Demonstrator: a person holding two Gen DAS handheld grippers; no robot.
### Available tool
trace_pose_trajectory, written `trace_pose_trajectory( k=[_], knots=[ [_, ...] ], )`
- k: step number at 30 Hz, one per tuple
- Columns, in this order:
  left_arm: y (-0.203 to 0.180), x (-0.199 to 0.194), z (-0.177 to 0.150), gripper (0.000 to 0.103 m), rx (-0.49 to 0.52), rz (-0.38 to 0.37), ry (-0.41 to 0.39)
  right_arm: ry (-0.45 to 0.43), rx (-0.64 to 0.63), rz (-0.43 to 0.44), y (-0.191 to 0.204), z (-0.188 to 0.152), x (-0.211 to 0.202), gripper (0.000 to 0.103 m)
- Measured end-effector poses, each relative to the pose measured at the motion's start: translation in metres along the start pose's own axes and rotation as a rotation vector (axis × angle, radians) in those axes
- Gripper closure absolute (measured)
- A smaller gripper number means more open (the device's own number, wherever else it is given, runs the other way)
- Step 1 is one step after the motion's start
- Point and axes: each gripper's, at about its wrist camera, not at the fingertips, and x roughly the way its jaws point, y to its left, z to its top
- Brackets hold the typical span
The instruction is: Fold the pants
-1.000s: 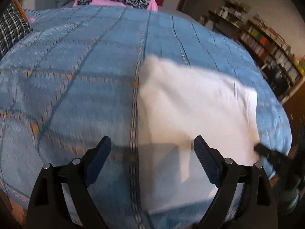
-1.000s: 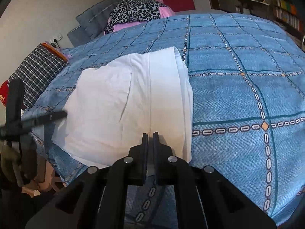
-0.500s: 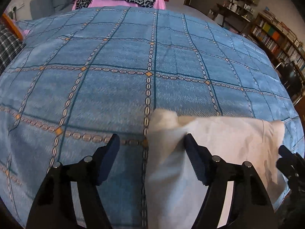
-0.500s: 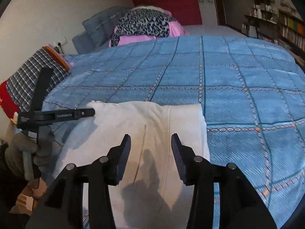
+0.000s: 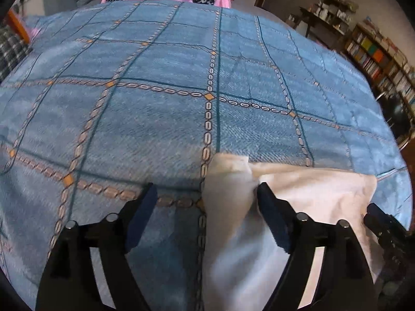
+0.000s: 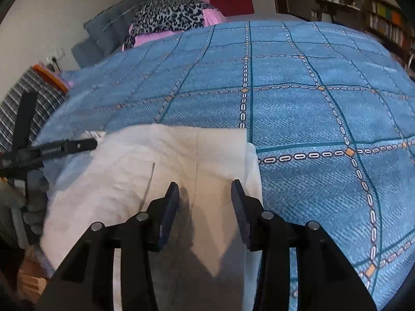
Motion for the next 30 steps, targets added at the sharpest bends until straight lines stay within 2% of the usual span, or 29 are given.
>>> trace_pose_trajectory(
  k=[2,4,7,12,14,16,21,25,30],
  knots=[
    [0.002,-0.011,-0.005,0.021,0.005,-0.021,-0.001,-0.018,0.037,0.011,-0.011,0.002,-0.014,0.05],
    [0.001,-0.024,-0.012,0.015,0.023,-0.031,-0.001,-0.018,0.074,0.029,-0.023,-0.001,-0.027,0.048],
    [-0.001,-0.031,-0.026,0.012,0.039,-0.081,0.029,0.025,0.108,0.09,-0.038,-0.009,-0.033,0.048],
    [-0.002,-0.026,-0.048,0.012,0.037,-0.127,0.103,0.095,0.155,0.125,-0.048,-0.026,-0.022,0.045],
    [-0.004,-0.026,-0.055,0.012,0.054,-0.122,0.101,0.098,0.172,0.152,-0.05,-0.028,-0.019,0.038],
    [-0.008,-0.027,-0.057,0.012,0.064,-0.142,0.107,0.115,0.17,0.199,-0.048,-0.029,-0.013,0.035],
    [-0.025,-0.022,-0.063,0.012,0.117,-0.239,0.15,0.15,0.103,0.259,-0.034,-0.029,-0.003,0.035],
    [-0.034,-0.018,-0.067,0.017,0.159,-0.236,0.145,0.156,0.11,0.309,-0.035,-0.027,0.002,0.037],
    [-0.043,-0.023,-0.067,0.023,0.183,-0.246,0.128,0.153,0.106,0.344,-0.032,-0.027,0.009,0.046]
  ],
)
